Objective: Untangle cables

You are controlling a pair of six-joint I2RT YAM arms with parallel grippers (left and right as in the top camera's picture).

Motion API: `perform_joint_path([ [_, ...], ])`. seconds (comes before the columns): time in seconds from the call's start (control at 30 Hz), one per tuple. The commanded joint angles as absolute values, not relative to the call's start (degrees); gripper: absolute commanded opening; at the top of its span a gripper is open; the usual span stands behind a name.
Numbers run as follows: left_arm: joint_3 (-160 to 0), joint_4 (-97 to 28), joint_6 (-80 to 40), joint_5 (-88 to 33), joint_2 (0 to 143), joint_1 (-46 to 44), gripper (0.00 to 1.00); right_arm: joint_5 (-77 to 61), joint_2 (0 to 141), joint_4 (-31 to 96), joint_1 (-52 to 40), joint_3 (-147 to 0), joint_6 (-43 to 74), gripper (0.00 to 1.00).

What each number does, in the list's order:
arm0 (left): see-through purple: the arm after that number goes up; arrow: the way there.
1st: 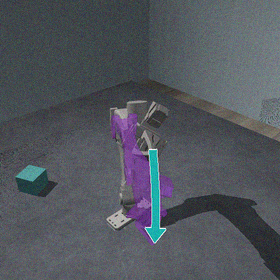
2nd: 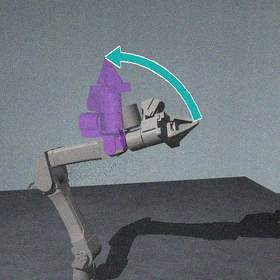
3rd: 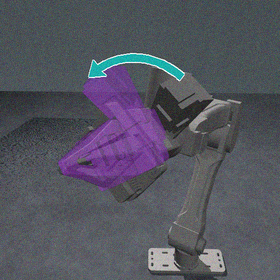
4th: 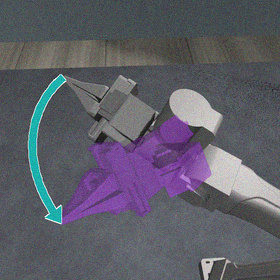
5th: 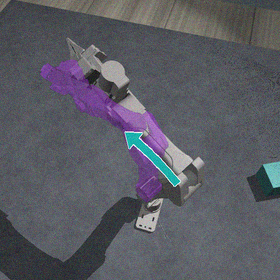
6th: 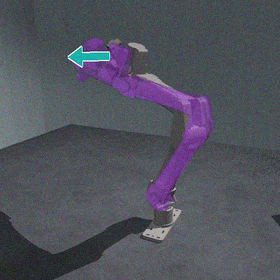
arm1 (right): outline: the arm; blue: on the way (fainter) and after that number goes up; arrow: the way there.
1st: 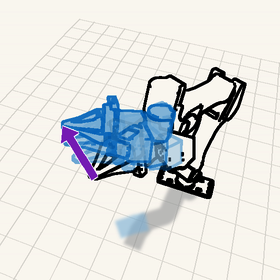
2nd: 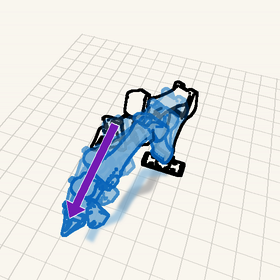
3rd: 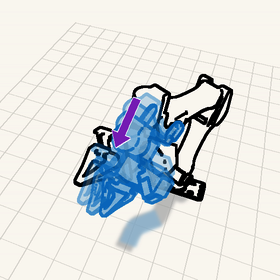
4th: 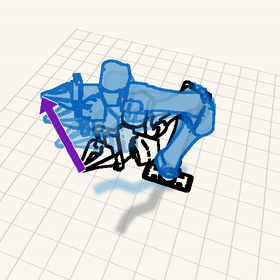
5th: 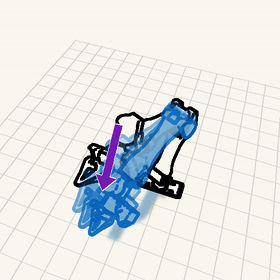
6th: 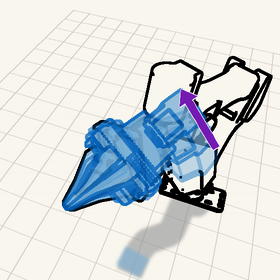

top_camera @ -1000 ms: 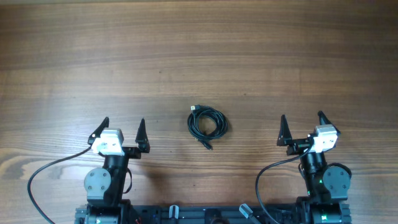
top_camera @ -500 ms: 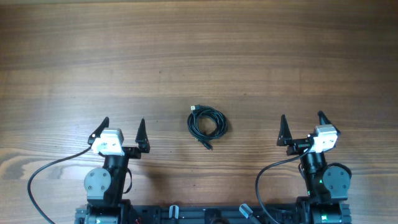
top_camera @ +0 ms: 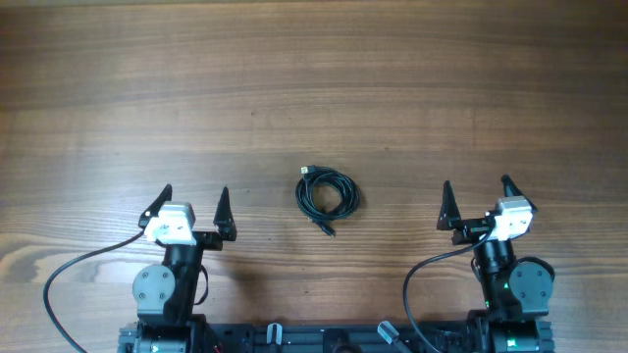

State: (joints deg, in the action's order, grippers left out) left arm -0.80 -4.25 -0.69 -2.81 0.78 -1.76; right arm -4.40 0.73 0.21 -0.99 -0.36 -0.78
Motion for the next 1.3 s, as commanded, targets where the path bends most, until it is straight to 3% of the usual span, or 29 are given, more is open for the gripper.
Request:
perform_joint_path([
  [0.0, -0.3, -4.3, -0.6, -2.0, 0.2, -1.5, 1.0, -3.4, 0.3, 0.1, -1.3, -0.4, -1.5, 1.0],
  [0.6, -0.3, -4.3, -0.7, -2.1, 0.2, -1.5, 1.0, -3.4, 0.3, 0.1, -1.3, -0.4, -1.5, 0.99],
  [0.73, -0.3, 2.9, -10.1, -35.5, 0.2, -1.7, 1.0, -3.4, 0.3, 0.1, -1.3, -0.4, -1.5, 1.0],
  [0.77, -0.3, 4.6, -10.1, -39.1, 0.2, -1.7, 1.0, -3.4, 0.3, 0.1, -1.3, -0.4, -1.5, 1.0],
  [0.97, -1.7, 20.5, -11.2, -38.5, 0.2, -1.6, 1.0, -3.4, 0.3, 0.0, -1.3, -0.4, -1.5, 1.0],
  [1.13, -11.1, 19.2, -11.2, -37.0, 4.1, -1.6, 1.0, -3.4, 0.3, 0.1, -1.3, -0.4, -1.5, 1.0],
  [1.27, -24.3, 9.4, -11.2, -37.0, 15.0, -1.7, 1.0, -3.4, 0.3, 0.1, -1.3, -0.4, -1.5, 1.0],
])
